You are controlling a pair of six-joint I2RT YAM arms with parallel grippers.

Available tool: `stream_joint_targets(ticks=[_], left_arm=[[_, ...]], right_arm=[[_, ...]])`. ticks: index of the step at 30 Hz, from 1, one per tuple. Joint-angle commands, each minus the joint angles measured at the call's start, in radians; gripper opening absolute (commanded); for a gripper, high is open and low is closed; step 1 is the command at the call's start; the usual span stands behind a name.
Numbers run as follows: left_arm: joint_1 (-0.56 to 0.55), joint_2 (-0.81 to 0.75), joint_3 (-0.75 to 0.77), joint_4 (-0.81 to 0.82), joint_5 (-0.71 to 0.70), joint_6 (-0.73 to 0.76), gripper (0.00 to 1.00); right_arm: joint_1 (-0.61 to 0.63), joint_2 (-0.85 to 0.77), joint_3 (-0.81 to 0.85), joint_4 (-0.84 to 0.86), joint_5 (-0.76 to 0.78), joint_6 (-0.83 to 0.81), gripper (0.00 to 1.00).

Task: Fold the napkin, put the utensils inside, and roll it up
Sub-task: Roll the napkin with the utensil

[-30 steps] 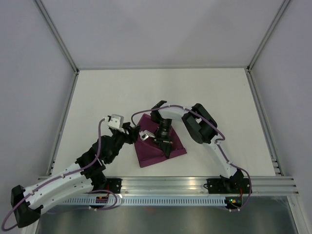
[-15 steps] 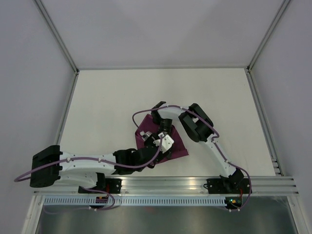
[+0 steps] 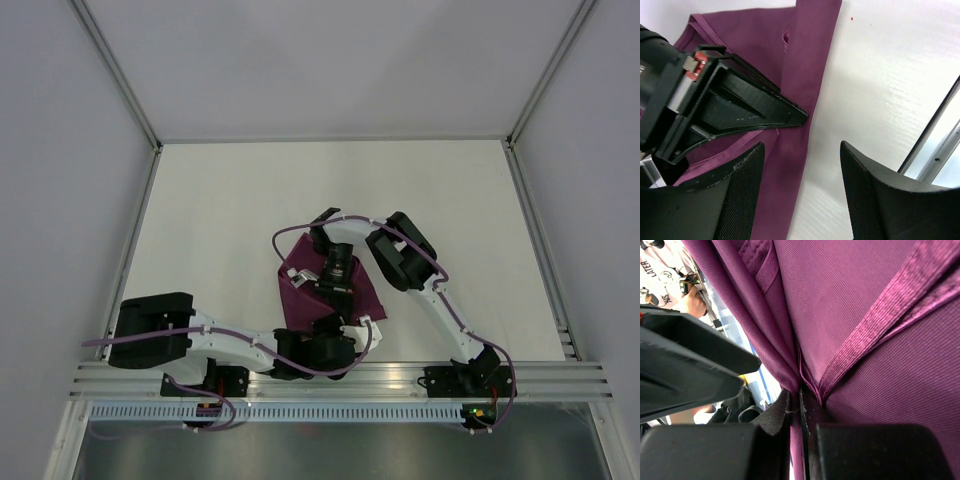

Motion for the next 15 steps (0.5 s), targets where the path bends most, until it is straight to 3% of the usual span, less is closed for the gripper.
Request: stream_joint_targets(ticks=[1,15], left_arm=[[-0.008,0.037,0.041,0.034,-0.055,-0.039,0.67],[-0.008,0.164,0.033,0.083,-0.138,0.01,0.63]], right_arm=[[-0.007,0.08,0.028,0.241,0.169,-0.081,0.01],[-0.007,0.093,0.043,0.227,0.17,-0.081,0.0]])
